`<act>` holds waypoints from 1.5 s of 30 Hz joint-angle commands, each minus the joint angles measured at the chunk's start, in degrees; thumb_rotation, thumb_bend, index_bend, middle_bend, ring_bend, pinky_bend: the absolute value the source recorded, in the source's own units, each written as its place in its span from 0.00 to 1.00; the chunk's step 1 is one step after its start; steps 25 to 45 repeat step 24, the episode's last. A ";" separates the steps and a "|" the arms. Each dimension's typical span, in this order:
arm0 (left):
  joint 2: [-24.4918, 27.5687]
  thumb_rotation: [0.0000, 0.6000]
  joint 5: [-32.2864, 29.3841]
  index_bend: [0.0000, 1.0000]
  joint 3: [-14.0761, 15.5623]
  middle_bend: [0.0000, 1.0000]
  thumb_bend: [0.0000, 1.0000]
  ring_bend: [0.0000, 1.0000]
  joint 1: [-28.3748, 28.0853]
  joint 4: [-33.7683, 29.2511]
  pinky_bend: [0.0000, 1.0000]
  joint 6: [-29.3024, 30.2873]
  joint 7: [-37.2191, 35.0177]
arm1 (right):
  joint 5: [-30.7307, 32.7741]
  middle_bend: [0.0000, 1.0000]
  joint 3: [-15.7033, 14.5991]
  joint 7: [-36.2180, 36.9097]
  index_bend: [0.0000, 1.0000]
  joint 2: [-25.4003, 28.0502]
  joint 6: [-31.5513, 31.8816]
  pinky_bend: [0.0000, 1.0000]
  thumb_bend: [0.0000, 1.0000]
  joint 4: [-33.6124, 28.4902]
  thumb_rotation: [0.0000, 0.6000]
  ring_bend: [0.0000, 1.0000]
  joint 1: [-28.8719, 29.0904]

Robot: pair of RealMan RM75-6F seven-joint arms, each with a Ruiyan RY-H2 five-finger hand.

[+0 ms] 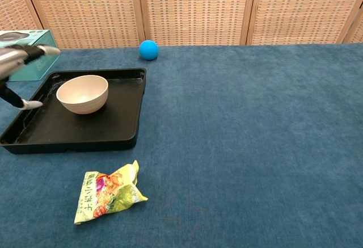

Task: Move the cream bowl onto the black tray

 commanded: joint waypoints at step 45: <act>18.29 1.00 8.62 0.00 10.54 0.00 0.00 0.00 17.96 -32.06 0.00 17.89 11.74 | 2.58 0.00 -1.77 -17.87 0.00 -0.93 -6.18 0.00 0.15 -5.09 1.00 0.00 0.31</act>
